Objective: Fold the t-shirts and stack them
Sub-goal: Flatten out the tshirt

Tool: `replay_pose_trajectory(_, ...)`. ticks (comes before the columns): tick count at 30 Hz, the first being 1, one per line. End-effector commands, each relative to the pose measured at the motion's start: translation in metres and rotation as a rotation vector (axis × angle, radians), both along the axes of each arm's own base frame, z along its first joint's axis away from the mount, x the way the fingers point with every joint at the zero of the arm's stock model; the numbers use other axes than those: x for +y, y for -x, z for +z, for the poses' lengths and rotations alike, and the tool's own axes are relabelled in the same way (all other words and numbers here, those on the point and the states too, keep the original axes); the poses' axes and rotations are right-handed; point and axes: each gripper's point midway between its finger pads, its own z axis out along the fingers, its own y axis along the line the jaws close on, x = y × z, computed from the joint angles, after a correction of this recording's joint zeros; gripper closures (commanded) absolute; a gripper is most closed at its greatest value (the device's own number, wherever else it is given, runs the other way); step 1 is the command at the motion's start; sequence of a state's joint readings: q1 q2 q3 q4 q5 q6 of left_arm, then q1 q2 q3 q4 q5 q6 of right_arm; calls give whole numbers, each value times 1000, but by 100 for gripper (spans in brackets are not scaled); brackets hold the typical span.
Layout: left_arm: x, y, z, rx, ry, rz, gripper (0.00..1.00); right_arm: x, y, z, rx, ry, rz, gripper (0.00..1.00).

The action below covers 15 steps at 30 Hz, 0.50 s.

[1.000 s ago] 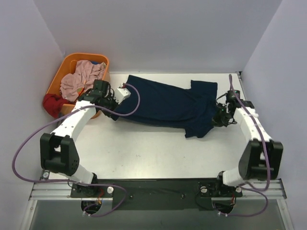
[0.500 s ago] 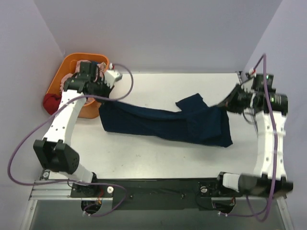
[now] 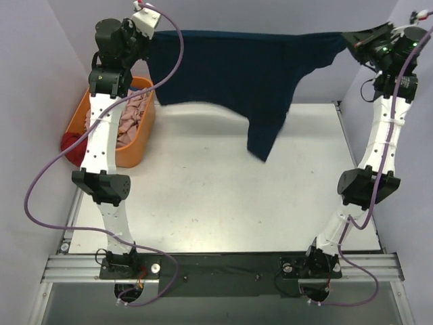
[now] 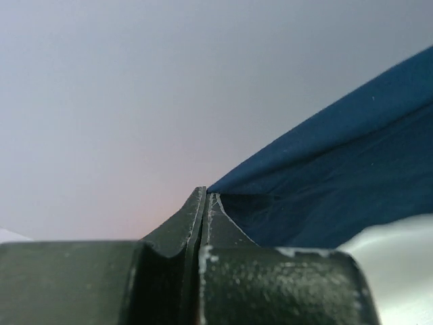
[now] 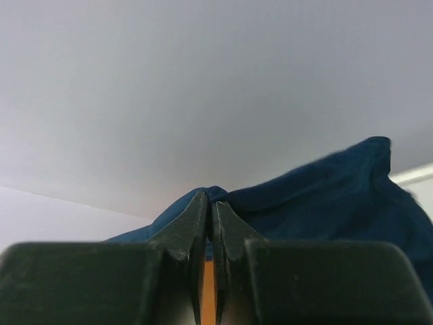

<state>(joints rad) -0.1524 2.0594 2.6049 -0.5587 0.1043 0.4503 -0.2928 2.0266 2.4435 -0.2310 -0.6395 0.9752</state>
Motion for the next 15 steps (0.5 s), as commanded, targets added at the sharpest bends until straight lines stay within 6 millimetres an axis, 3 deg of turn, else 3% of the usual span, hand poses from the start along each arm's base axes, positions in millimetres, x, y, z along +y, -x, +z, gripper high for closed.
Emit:
replay_pose_trajectory(1,23,24,61,-184,-37,56,100,-9,74,134,-363,31,-37,100)
replay_pose_trajectory(4,19,27,27,-80,-77,27,100,-8,81,89,-222,73,-14,100)
replay_pose_trajectory(6,20,33,2,-19,-124,12,100,-3,85,43,-95,91,11,100)
replay_pose_trajectory(7,18,36,-22,34,-158,-10,100,-1,89,22,-27,86,24,100)
replay_pose_trajectory(8,16,41,-30,50,-186,-33,100,4,99,-5,38,110,53,100)
replay_pose_trajectory(9,14,49,-53,104,-212,-59,100,7,108,-31,124,108,68,100)
replay_pose_trajectory(13,-1,90,-150,341,-346,-191,100,25,174,-140,429,171,131,100)
replay_pose_trajectory(15,-3,118,-207,476,-391,-248,100,43,221,-208,594,152,186,100)
